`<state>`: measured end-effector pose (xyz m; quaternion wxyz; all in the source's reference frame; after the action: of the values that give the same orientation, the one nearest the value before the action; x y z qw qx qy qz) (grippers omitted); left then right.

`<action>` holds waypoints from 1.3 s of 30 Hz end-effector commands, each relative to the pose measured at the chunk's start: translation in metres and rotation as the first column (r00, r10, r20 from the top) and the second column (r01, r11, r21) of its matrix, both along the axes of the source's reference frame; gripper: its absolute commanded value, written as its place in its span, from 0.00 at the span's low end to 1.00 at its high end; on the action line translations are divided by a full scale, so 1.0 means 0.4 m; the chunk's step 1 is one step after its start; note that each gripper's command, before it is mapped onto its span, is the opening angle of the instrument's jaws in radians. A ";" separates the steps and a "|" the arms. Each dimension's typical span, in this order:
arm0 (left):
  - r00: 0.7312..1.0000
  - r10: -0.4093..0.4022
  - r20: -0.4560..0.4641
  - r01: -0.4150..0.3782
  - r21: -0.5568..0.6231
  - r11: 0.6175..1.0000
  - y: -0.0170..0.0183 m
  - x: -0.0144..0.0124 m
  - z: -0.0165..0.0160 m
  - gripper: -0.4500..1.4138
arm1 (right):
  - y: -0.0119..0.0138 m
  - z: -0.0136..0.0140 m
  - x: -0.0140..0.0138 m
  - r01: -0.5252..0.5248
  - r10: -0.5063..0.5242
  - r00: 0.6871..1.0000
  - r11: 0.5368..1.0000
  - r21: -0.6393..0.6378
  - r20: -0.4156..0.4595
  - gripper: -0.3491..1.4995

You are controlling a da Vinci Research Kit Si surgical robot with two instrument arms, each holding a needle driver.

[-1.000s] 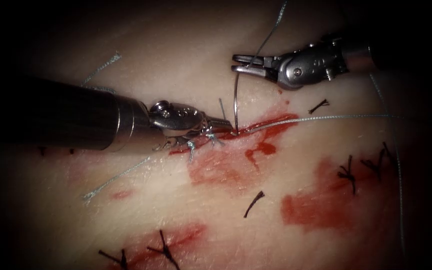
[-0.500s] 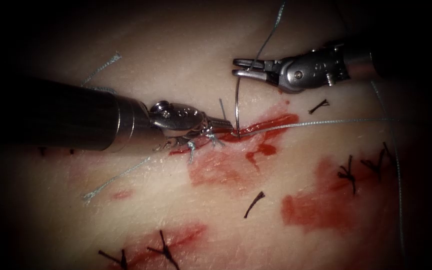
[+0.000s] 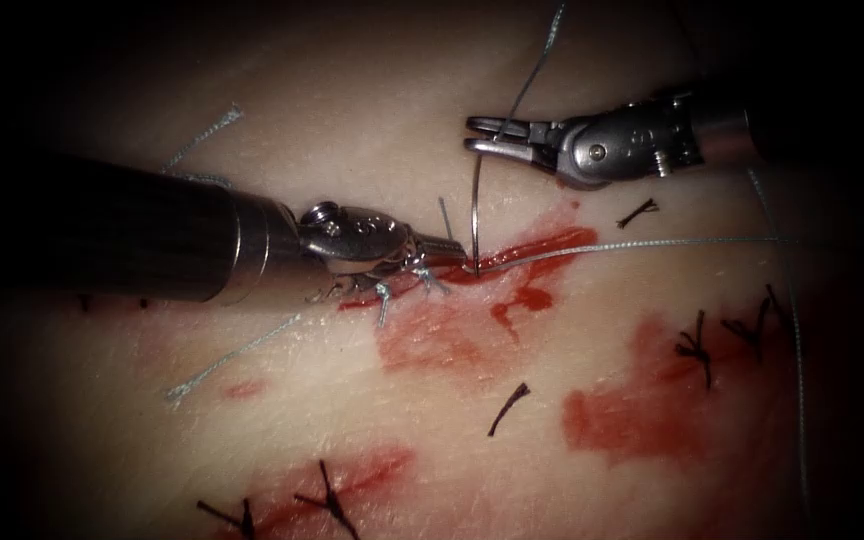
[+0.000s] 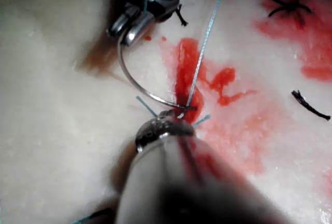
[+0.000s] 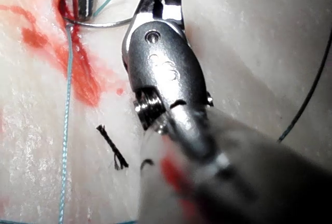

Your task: Wound Closure

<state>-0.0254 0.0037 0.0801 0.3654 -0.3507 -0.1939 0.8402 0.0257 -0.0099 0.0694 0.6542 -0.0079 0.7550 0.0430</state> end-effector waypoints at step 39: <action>1.000 0.001 0.001 -0.001 0.004 1.000 -0.0002 -0.0012 0.0007 0.00 | -0.0074 0.0009 -0.0005 0.016 -0.060 0.995 0.895 0.446 0.084 0.00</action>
<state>-0.0254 0.0038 0.0798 0.3659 -0.3504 -0.1954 0.8398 0.0247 -0.0125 0.0697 0.6774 0.1570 0.6892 0.2036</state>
